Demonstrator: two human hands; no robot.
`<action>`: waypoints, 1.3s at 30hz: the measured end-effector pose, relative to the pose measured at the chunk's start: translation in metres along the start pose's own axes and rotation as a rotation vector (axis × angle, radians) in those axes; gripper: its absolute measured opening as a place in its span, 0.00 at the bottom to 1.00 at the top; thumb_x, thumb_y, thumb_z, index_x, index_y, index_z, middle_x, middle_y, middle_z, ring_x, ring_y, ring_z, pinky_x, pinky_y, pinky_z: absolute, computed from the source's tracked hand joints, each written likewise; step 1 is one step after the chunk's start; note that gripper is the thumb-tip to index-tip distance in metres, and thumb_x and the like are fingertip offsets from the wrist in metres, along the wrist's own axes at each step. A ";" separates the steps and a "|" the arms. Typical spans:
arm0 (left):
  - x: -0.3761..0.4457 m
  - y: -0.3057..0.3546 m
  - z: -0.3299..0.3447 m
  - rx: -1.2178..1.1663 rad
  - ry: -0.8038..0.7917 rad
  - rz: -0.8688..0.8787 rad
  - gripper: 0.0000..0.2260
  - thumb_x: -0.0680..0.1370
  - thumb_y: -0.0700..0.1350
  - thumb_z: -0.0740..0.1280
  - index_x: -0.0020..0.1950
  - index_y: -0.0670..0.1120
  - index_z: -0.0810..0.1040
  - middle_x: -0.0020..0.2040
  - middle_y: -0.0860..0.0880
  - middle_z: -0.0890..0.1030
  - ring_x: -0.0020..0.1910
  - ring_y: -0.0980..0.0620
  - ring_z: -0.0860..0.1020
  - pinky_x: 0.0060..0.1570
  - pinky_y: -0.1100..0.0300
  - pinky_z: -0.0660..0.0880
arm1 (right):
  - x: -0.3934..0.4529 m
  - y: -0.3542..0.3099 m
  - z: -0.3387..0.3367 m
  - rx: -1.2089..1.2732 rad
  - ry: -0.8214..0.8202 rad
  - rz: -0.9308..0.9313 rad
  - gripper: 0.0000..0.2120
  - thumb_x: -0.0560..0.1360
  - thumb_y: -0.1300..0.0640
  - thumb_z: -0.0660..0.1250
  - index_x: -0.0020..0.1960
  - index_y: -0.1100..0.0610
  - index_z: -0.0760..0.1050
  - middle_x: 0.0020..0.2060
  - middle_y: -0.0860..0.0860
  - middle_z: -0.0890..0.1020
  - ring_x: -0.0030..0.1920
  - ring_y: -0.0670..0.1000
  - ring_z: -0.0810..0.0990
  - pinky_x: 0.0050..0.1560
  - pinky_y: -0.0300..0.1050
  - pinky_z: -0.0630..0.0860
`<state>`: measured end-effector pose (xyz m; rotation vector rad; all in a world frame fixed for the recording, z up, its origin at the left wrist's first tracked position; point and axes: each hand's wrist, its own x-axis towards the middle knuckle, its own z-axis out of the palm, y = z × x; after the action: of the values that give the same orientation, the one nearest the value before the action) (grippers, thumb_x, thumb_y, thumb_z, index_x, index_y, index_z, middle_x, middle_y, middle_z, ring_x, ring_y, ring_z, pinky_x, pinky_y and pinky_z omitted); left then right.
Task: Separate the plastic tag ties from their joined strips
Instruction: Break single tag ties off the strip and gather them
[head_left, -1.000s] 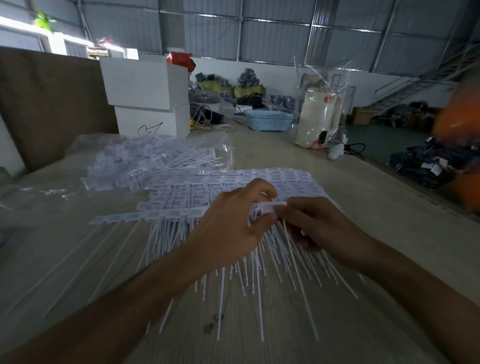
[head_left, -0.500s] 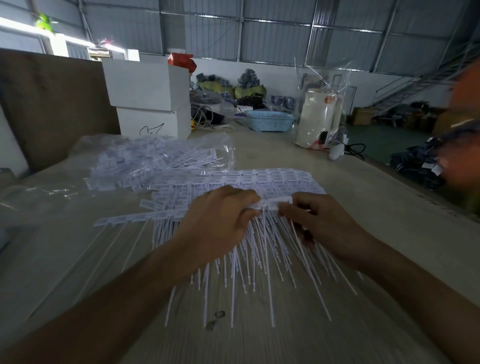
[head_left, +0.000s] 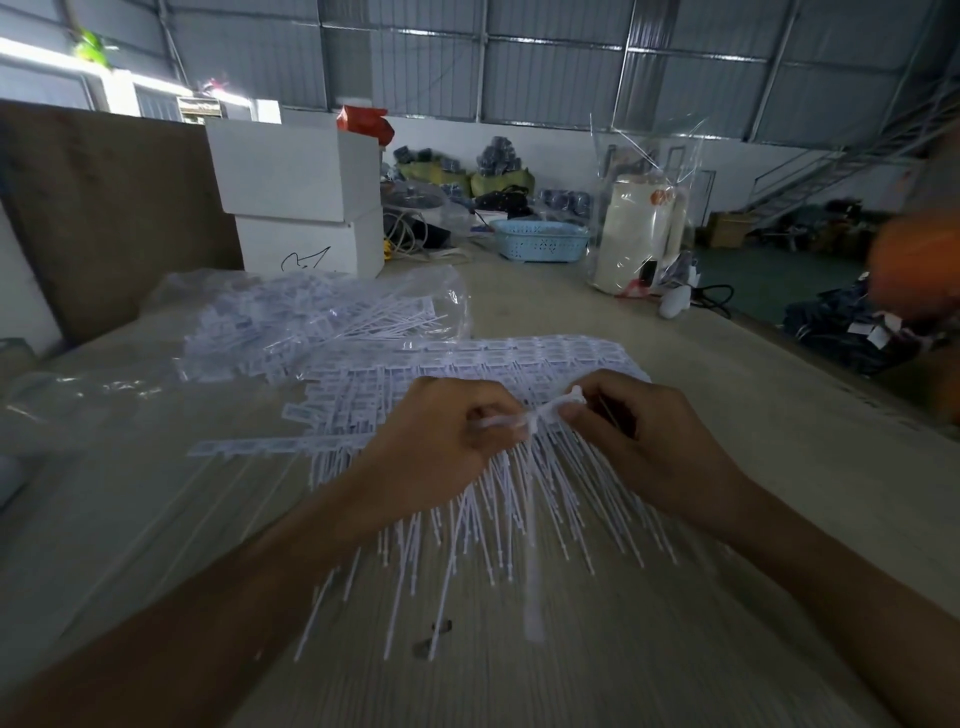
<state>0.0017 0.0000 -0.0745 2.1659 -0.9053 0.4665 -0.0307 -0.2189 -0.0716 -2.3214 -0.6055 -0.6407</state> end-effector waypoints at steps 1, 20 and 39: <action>0.000 0.002 0.000 0.015 -0.001 0.029 0.04 0.77 0.47 0.72 0.49 0.49 0.85 0.40 0.56 0.85 0.37 0.58 0.82 0.39 0.59 0.77 | 0.001 0.001 0.001 -0.030 0.011 0.005 0.06 0.80 0.53 0.66 0.49 0.52 0.81 0.35 0.42 0.79 0.33 0.43 0.75 0.34 0.33 0.66; -0.005 0.023 -0.012 0.470 0.177 0.120 0.07 0.78 0.49 0.70 0.55 0.54 0.83 0.44 0.53 0.83 0.43 0.50 0.80 0.40 0.56 0.77 | -0.002 -0.006 -0.003 0.299 -0.157 0.133 0.15 0.84 0.65 0.55 0.59 0.57 0.79 0.23 0.44 0.70 0.22 0.42 0.63 0.26 0.32 0.61; 0.037 0.010 0.005 -0.012 -0.045 0.025 0.17 0.81 0.39 0.64 0.70 0.48 0.75 0.53 0.53 0.74 0.47 0.60 0.73 0.47 0.79 0.65 | 0.007 0.009 -0.006 0.745 -0.045 0.586 0.14 0.83 0.60 0.55 0.50 0.59 0.80 0.32 0.51 0.62 0.32 0.52 0.53 0.31 0.45 0.52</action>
<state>0.0200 -0.0252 -0.0524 2.1638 -0.9584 0.4249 -0.0221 -0.2279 -0.0676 -1.6714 -0.1139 -0.0540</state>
